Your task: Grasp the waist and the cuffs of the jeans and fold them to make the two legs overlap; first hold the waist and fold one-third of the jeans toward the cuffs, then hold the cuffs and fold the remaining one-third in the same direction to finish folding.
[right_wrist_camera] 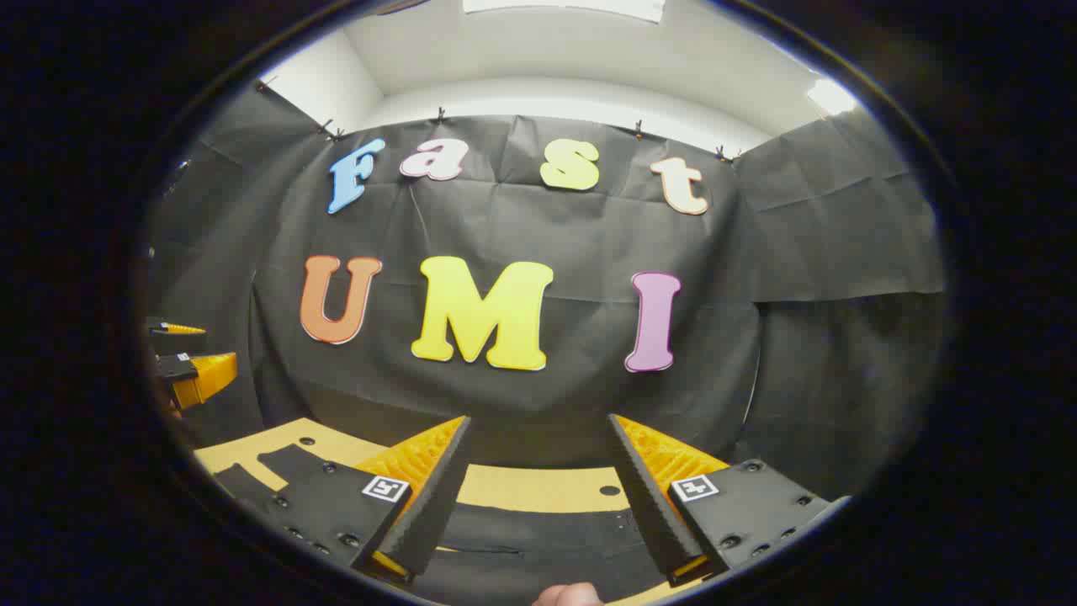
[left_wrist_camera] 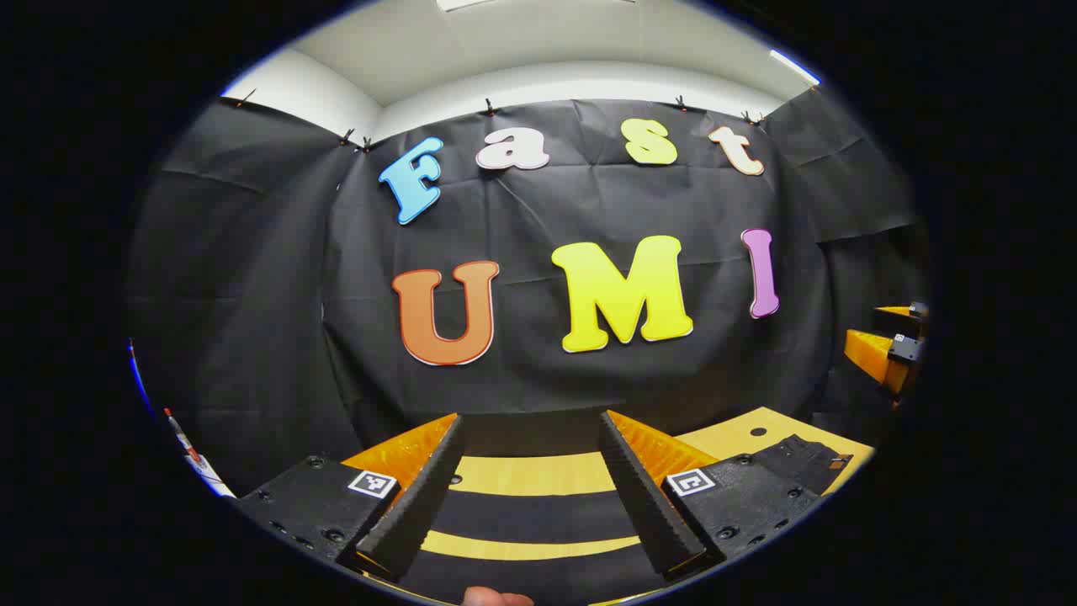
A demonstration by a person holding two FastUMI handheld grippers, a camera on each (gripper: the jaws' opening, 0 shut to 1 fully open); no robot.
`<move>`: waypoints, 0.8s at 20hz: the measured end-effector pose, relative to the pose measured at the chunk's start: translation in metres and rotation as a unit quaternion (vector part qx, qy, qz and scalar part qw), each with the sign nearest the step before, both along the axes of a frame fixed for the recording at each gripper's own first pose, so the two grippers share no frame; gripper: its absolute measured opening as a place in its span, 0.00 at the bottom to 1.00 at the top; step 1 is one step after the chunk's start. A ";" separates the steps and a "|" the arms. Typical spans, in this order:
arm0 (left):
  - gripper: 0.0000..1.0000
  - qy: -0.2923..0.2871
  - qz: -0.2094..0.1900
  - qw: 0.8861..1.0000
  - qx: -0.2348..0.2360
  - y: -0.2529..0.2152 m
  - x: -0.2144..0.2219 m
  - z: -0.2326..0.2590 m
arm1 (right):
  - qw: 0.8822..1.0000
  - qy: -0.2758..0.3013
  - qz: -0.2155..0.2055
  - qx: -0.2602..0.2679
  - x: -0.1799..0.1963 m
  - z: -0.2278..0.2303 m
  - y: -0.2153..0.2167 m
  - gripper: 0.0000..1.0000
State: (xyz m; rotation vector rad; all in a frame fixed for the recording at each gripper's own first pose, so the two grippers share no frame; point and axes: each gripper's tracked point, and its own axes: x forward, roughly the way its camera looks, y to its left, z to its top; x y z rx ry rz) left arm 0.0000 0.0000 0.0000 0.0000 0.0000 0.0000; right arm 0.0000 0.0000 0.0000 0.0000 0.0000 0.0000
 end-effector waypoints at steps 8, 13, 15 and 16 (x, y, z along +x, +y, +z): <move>1.00 0.015 0.006 1.000 -0.027 0.019 0.009 -0.016 | 1.000 0.006 -0.003 -0.007 0.007 -0.001 0.015 0.96; 1.00 0.019 0.001 0.999 -0.028 0.015 0.013 -0.019 | 1.000 0.007 -0.006 -0.006 0.009 -0.002 0.015 0.96; 1.00 0.020 0.003 0.999 -0.027 0.016 0.012 -0.019 | 1.000 0.004 -0.007 -0.008 0.013 0.001 0.014 0.97; 1.00 0.021 0.002 0.999 -0.027 0.017 0.014 -0.019 | 1.000 0.003 -0.006 -0.007 0.014 0.003 0.013 0.96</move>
